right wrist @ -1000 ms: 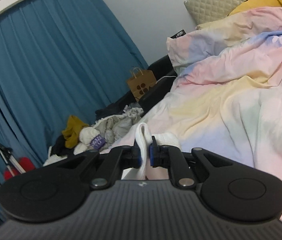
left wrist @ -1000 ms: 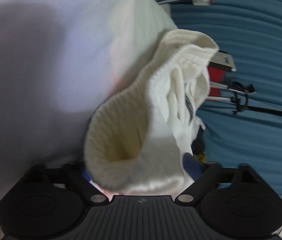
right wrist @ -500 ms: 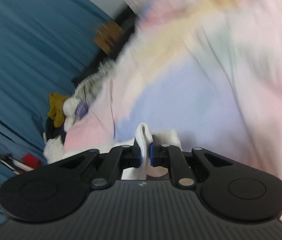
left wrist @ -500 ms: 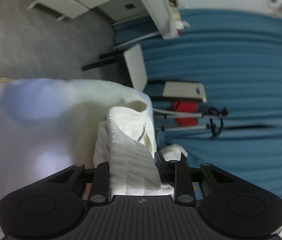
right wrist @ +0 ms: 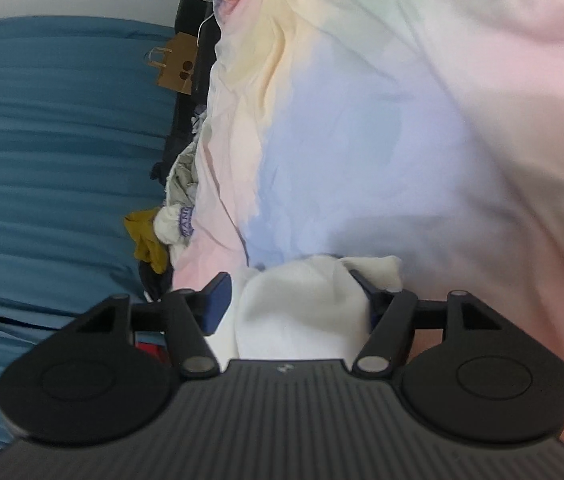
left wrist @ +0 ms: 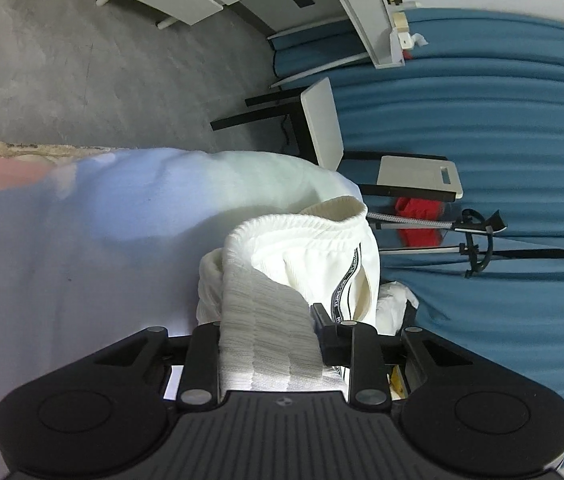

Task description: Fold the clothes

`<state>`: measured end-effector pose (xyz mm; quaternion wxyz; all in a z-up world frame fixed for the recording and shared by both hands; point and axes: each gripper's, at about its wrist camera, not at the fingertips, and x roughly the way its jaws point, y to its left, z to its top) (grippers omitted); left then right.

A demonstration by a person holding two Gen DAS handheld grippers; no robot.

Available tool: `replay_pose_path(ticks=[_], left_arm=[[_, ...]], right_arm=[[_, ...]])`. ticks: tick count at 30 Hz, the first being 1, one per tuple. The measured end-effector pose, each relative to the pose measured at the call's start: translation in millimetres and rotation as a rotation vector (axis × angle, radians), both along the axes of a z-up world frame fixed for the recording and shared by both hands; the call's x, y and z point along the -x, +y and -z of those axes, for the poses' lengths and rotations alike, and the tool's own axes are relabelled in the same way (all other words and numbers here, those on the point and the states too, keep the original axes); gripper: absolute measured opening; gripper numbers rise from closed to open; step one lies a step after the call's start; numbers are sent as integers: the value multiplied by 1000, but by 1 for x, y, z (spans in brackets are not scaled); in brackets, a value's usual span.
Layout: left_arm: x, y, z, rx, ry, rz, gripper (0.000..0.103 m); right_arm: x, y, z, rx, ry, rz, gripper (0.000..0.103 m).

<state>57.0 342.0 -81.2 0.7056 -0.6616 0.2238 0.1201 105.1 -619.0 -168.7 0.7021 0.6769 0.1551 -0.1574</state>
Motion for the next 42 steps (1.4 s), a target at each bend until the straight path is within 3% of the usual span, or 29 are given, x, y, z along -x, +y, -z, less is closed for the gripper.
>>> replay_pose_path(ticks=[1,3,4,5,8,12,14,18,25,30,33,35,36,37,39,42], left_arm=[[-4,2,2,-1,4,0,30],[-8,6,7,-17,11,7,30],[-9,6,6,-27,13,11,30],[-11,5,7,-33,15,13,30],[-19,3,9,-42,18,15,30],[-28,1,11,-51,21,16,30],[-30,1,11,-62,21,20,30],[-32,-1,10,-75,27,32,30],[-38,-5,6,-129,62,70,32],[-37,-10,-3,-177,63,114,38],[-34,-17,-13,-221,61,147,45],[-32,-26,-24,-276,70,167,50],[-31,-31,-30,-308,78,175,58],[-29,-37,-37,-351,92,172,79],[-20,-49,-51,-449,111,146,95],[-5,-62,-64,-526,93,129,95]], right_arm=[[-4,-4,6,-11,1,-12,63],[-9,-6,12,14,53,1,43],[-10,-7,12,42,88,7,18],[-12,-6,10,71,111,10,11],[-13,-1,-13,192,80,25,8],[3,24,-87,540,-199,100,7],[11,43,-112,723,-279,109,6],[17,47,-103,753,-114,163,6],[26,24,-61,522,240,204,7],[30,12,-38,385,458,220,10],[25,30,-56,483,432,182,20],[21,41,-68,548,414,156,50],[20,47,-74,581,405,143,58],[18,53,-80,613,395,130,69],[14,65,-92,678,377,104,73],[9,82,-110,775,348,64,76]])
